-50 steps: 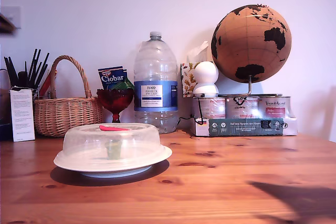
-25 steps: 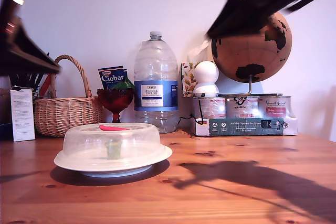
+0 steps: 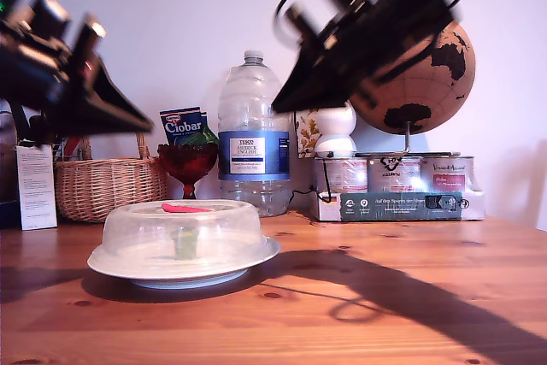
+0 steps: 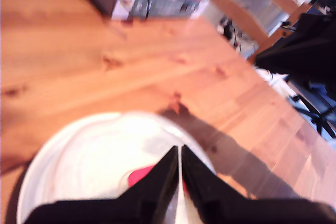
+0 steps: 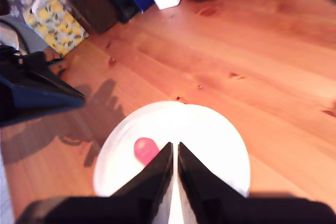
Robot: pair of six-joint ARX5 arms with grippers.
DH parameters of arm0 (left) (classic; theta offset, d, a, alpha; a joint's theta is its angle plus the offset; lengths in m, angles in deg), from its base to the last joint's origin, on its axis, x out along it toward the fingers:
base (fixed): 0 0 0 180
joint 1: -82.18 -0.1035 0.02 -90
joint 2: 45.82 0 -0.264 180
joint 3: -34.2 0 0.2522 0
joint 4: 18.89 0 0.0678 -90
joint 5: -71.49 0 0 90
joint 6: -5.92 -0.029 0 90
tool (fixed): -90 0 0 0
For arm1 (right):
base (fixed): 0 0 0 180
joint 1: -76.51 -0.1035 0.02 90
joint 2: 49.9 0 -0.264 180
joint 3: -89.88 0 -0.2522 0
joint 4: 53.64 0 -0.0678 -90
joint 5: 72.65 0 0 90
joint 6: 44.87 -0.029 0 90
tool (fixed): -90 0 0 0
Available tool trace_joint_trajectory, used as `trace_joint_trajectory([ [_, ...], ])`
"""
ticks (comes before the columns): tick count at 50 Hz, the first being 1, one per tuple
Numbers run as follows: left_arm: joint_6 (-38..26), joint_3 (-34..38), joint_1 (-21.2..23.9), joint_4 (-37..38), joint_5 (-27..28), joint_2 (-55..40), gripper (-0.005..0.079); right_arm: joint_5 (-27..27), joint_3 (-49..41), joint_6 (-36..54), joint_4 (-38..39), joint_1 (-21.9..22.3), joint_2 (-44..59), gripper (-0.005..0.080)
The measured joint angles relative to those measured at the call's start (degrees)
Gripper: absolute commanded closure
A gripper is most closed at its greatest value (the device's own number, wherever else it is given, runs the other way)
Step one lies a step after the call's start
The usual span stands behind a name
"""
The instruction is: Lift the plastic dome with your left arm while removing the green coffee capsule from the plate using your right arm.
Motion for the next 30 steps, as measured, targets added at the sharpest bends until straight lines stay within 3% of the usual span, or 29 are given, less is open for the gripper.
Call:
trace_joint_trajectory([
  [10,0.44,-4.42,0.85,6.4,0.04,-5.38,0.0761,-0.83,2.12,1.55,0.33,-2.97,6.05,0.0763],
  [30,5.18,-28.2,0.85,40.72,-0.44,-9.99,0.0761,0.55,2.16,7.13,3.48,-4.7,8.0,0.0763],
])
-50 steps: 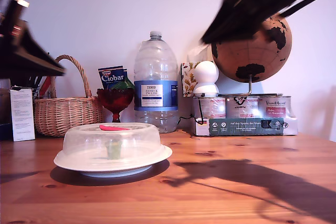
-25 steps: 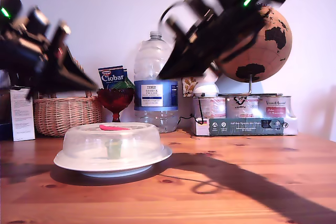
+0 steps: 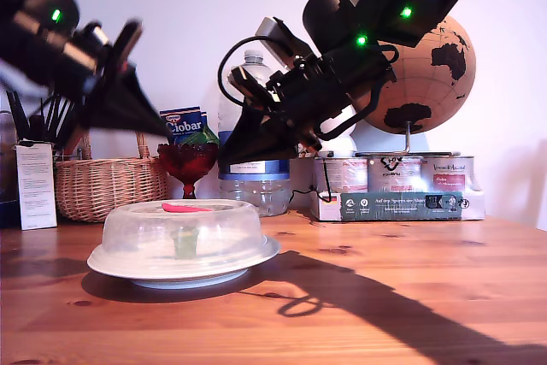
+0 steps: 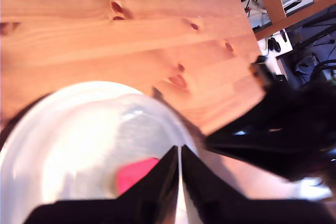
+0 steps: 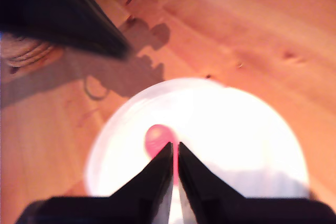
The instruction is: Lift the plastic dome with your left arm while removing the green coffee capsule from the plate using your right arm.
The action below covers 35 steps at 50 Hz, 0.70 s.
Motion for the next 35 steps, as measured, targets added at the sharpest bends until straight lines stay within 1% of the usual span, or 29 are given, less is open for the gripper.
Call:
trace_joint_trajectory([
  [3,1.27,-2.21,0.0,3.87,-1.31,-0.83,0.0761,1.05,0.0,1.29,0.09,0.07,0.0,0.0763],
  [8,1.6,-4.57,0.0,9.6,-4.46,-2.86,0.0761,1.86,0.0,2.89,0.22,0.13,0.0,0.0763],
  [14,1.92,-4.9,0.11,13.4,-7.78,-4.5,0.0761,1.92,0.0,3.23,0.35,0.04,0.0,0.0763],
  [19,2.82,-4.9,0.26,14.14,-9.88,-4.68,0.0761,1.97,0.0,4.63,0.13,0.0,0.0,0.0763],
  [25,3.15,-4.9,1.07,14.36,-11.76,-4.68,0.0761,1.77,0.02,4.94,-2.03,0.0,0.13,0.0763],
  [35,3.13,-4.9,3.1,11.3,-12.2,-4.72,0.0761,1.36,0.09,5.95,-3.58,0.0,1.42,0.0763],
])
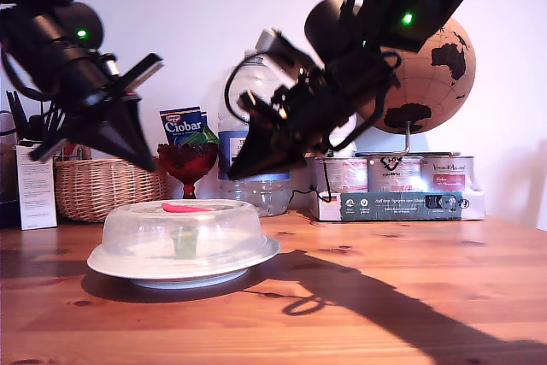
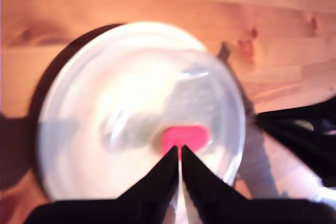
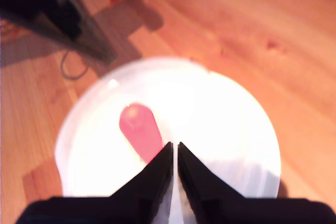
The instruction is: Lift the plastic dome with your left arm while removing the green coffee capsule from the plate using your right arm.
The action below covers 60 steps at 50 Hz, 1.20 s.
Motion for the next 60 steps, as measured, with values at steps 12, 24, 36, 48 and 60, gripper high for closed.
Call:
trace_joint_trajectory([
  [12,0.02,-0.02,0.83,-0.22,0.13,-2.43,0.0761,0.0,0.02,0.0,0.09,-0.02,0.44,0.0763],
  [24,0.02,-0.02,0.96,-1.38,-1.05,-4.76,0.0761,0.0,0.11,0.0,1.33,-0.13,2.34,0.0763],
  [36,0.02,-0.02,0.96,-0.31,-1.86,-4.74,0.0761,-0.37,1.14,0.0,2.93,-1.51,4.59,0.0763],
  [48,0.02,-0.02,1.01,2.08,-1.86,-4.76,0.076,-0.37,1.14,0.0,2.99,-1.53,4.59,0.0763],
  [60,0.02,-0.02,1.92,1.03,-1.4,-4.76,0.0544,-0.35,1.14,0.0,3.02,-1.51,4.59,0.0763],
])
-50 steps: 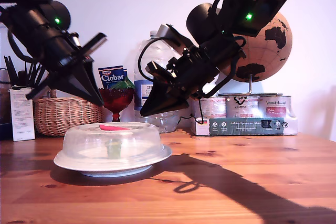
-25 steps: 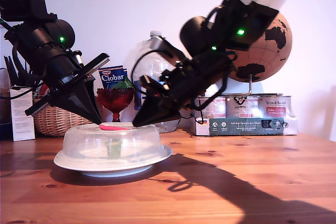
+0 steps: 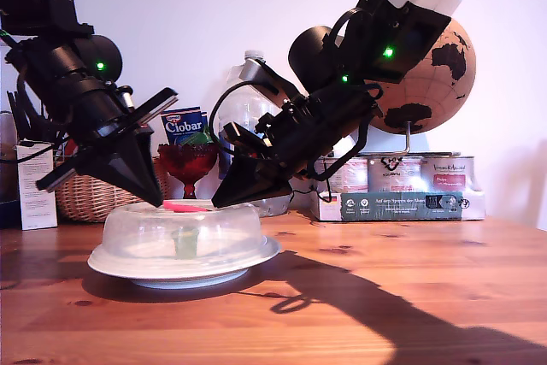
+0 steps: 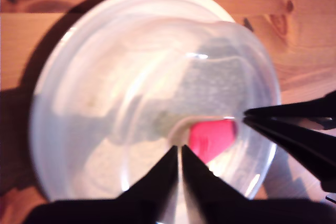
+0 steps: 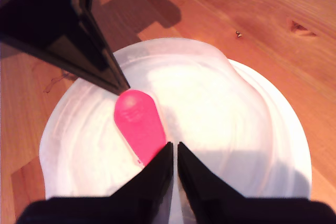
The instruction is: Lift the plastic dome with your left arm while removing the green coffee capsule from the plate using your right arm.
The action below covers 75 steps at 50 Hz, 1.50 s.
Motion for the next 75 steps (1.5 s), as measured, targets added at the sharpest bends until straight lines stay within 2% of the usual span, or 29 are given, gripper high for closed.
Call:
trace_joint_trajectory([
  [3,0.0,0.0,0.5,-0.74,0.26,0.0,0.0451,-0.02,0.0,0.0,0.02,0.0,0.0,0.0763],
  [5,-0.02,0.0,0.76,-1.09,0.48,0.02,0.044,-0.02,0.0,0.0,0.0,0.0,0.0,0.0763],
  [16,0.0,0.0,0.83,-1.75,1.75,0.02,0.0441,0.02,0.0,0.11,0.0,0.02,0.0,0.0763],
  [22,0.33,0.0,0.9,-2.49,4.83,0.02,0.0441,0.22,0.0,0.17,0.02,0.02,0.0,0.0763],
  [32,0.68,-1.25,0.94,-2.12,5.05,0.0,0.0441,0.37,0.0,0.17,0.02,0.02,0.0,0.0763],
  [41,1.33,-4.87,0.98,-2.21,4.59,0.0,0.0441,0.37,0.0,0.7,0.0,0.02,0.0,0.0763],
  [54,1.68,-5.11,2.67,-0.61,3.13,0.0,0.0442,0.37,0.0,1.46,0.0,0.28,0.0,0.0763],
  [61,2.69,-5.11,4.52,-0.74,2.49,0.02,0.0514,0.37,0.0,1.55,0.04,0.57,0.0,0.0763],
  [75,2.75,-5.11,5.55,0.94,-1.7,0.02,0.0529,0.37,0.0,1.68,0.09,1.16,0.0,0.0763],
])
